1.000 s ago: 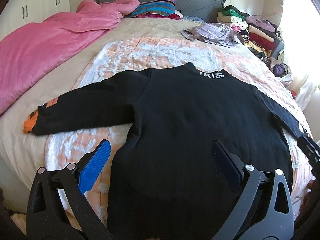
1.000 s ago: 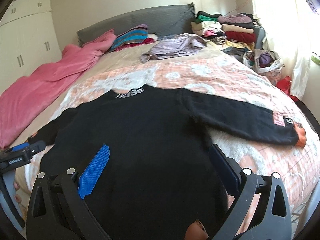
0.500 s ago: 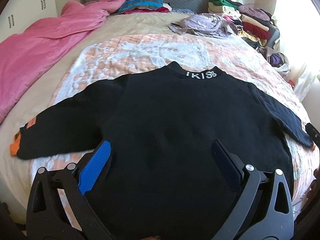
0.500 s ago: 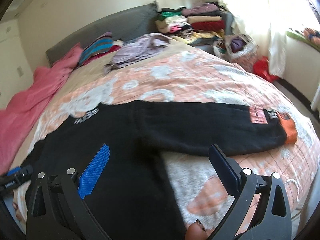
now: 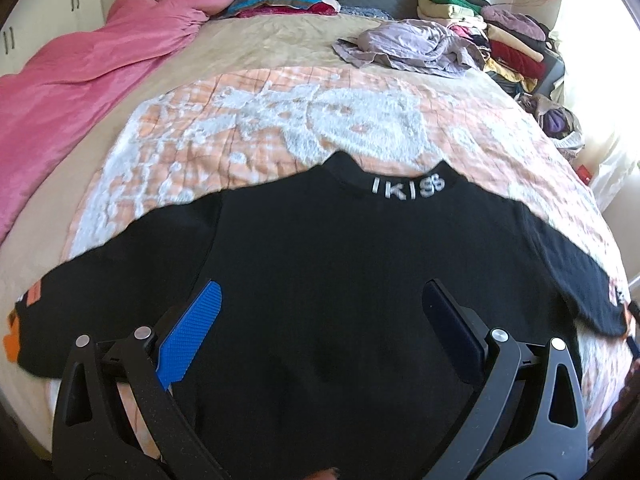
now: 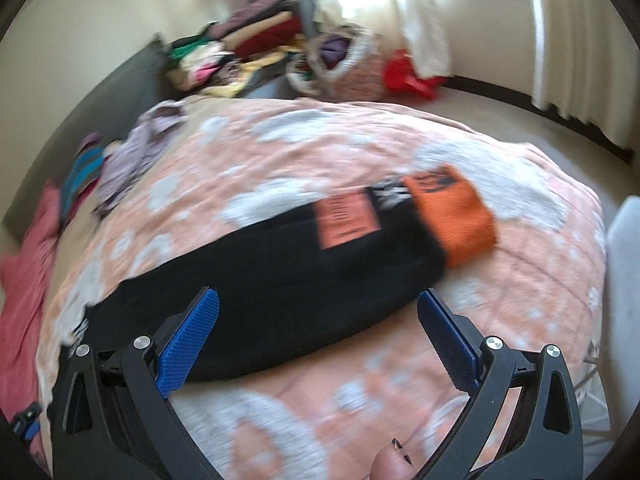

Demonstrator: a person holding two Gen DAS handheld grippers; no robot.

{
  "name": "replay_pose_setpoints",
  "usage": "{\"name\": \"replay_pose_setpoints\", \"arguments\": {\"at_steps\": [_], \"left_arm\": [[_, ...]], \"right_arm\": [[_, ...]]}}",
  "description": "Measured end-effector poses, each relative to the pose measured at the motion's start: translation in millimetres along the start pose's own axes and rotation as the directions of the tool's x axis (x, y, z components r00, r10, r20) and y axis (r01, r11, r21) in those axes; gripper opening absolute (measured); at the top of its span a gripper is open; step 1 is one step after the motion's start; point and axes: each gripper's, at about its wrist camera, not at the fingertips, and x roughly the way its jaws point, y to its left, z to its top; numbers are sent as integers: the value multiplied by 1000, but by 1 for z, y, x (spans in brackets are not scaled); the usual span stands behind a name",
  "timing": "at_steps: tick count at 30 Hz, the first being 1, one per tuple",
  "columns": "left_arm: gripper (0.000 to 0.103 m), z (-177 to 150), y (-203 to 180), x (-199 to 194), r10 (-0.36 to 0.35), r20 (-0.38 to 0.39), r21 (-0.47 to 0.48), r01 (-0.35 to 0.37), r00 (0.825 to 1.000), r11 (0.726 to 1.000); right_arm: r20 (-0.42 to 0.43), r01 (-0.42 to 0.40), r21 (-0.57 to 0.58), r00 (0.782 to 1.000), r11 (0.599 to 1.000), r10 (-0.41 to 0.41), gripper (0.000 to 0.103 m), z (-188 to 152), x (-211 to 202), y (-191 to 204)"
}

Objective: Fold small clothes
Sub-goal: 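Reach the right tool to the orange sleeve cuff and grasp it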

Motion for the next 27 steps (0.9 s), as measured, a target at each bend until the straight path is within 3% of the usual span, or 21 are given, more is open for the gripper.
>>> {"name": "replay_pose_setpoints", "arguments": {"at_steps": [6,12,14,16,17,19,20,24,27], "left_arm": [[95,28,4,10,7,17,8,-8,1000,1000],[95,37,14,21,-2,35,3,1,999,1000],[95,34,16,26,6,21,3,-6,1000,1000],[95,28,16,29,-4,5,5,4,1000,1000],[95,27,17,28,-12,5,5,12,1000,1000],[95,24,18,26,-25,8,-3,25,1000,1000],[95,23,19,25,-34,7,-10,34,999,999],[95,24,21,18,-51,17,-15,51,999,999],[95,27,25,11,-56,28,-24,57,998,998]], "right_arm": [[-25,65,104,998,992,-63,99,13,24,-41],[-23,52,196,999,979,-48,99,19,42,-54],[-2,11,240,1000,971,-11,97,20,44,-56],[11,-11,269,1000,963,9,64,23,47,-57],[10,-13,271,1000,962,10,59,25,47,-56],[18,-52,278,999,959,49,32,26,48,-54],[25,-73,277,997,958,69,25,27,46,-51],[86,-151,197,987,969,137,20,31,27,-25],[117,-242,113,966,964,229,16,35,6,9]]}}
